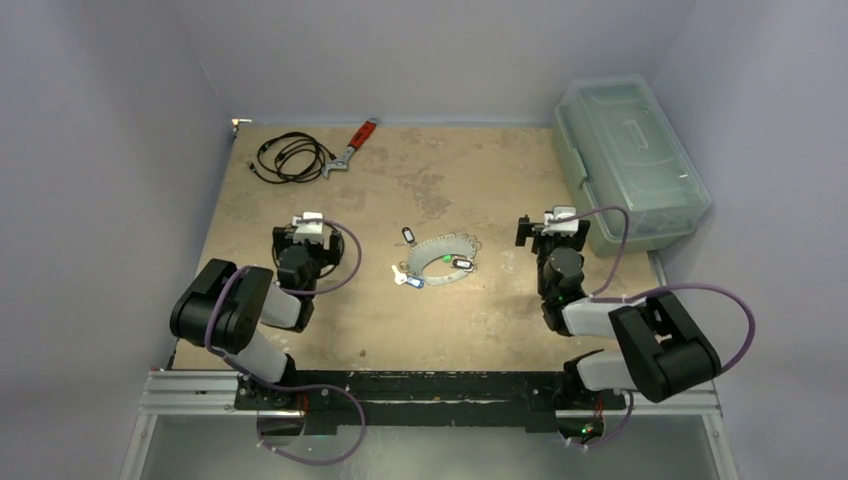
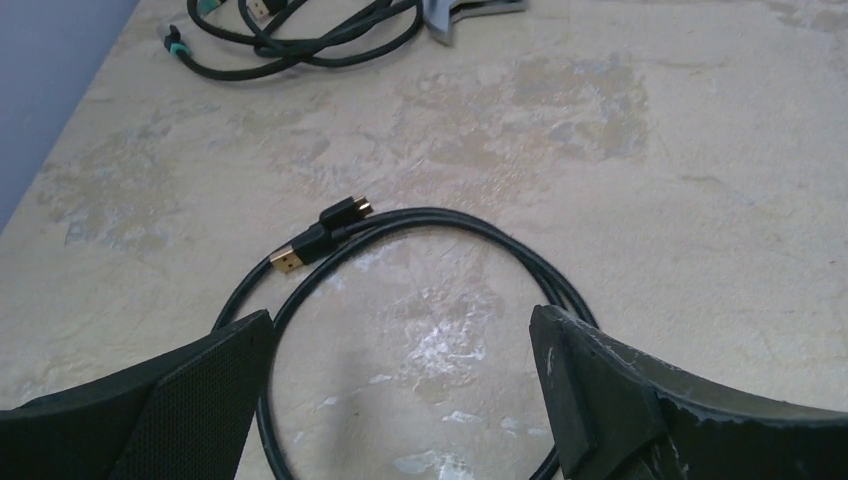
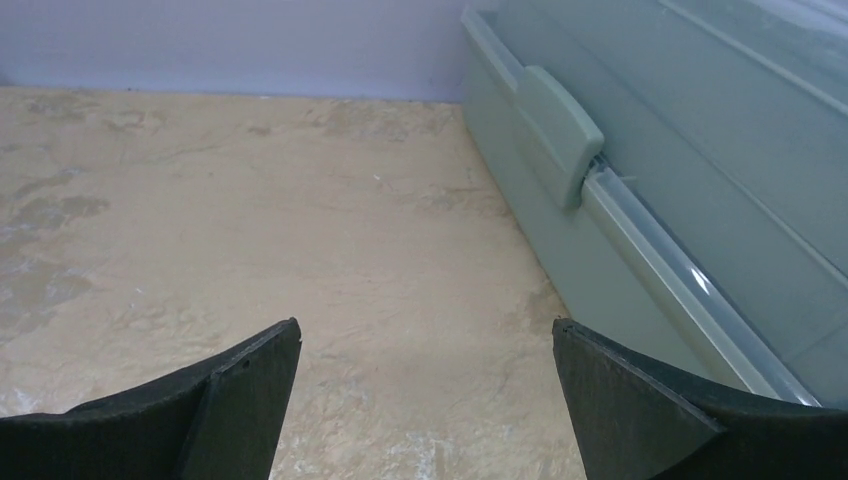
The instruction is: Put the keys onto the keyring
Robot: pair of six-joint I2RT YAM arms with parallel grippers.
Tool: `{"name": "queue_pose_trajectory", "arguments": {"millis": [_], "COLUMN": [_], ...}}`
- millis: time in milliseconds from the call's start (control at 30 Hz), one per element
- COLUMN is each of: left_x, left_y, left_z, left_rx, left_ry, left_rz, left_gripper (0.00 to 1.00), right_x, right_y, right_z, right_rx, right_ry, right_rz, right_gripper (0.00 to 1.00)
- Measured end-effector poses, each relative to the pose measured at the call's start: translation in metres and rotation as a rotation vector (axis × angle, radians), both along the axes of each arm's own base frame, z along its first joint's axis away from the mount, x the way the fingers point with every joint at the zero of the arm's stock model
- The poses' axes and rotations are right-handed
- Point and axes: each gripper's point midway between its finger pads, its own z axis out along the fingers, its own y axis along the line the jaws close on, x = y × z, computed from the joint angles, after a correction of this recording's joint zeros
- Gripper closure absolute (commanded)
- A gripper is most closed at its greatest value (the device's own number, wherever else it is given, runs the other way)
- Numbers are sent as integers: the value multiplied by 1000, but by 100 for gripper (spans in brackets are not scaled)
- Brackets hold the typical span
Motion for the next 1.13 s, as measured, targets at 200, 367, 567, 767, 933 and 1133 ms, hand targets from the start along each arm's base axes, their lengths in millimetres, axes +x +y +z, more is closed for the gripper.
{"name": "queue_pose_trajectory", "arguments": {"millis": [200, 367, 567, 767, 933, 1133], "left_x": [3, 19, 23, 24, 23, 23], "left_y": [16, 24, 23, 24, 24, 25], "left_z": [-12, -1, 1, -2, -3, -4], "left_rx": [-10, -52, -74, -106, -111, -110], "left_ry": [6, -22, -27, -13, -12, -9], "left_rz": [23, 15, -9, 6, 12, 14], "left_gripper": [2, 4, 1, 1, 1, 1], "right_x": [10, 14, 16, 15, 15, 15], "right_y": [-3, -32, -38, -44, -45, -44], "right_z": [-3, 0, -1, -3, -1, -1], "right_rx": [-28, 14, 47, 57, 60, 62], "right_ry": [-43, -79, -101, -102, -106, -109], "right_rz": [7, -32, -53, -89, -92, -90], "right_gripper": [1, 1, 1, 1, 1, 1]}}
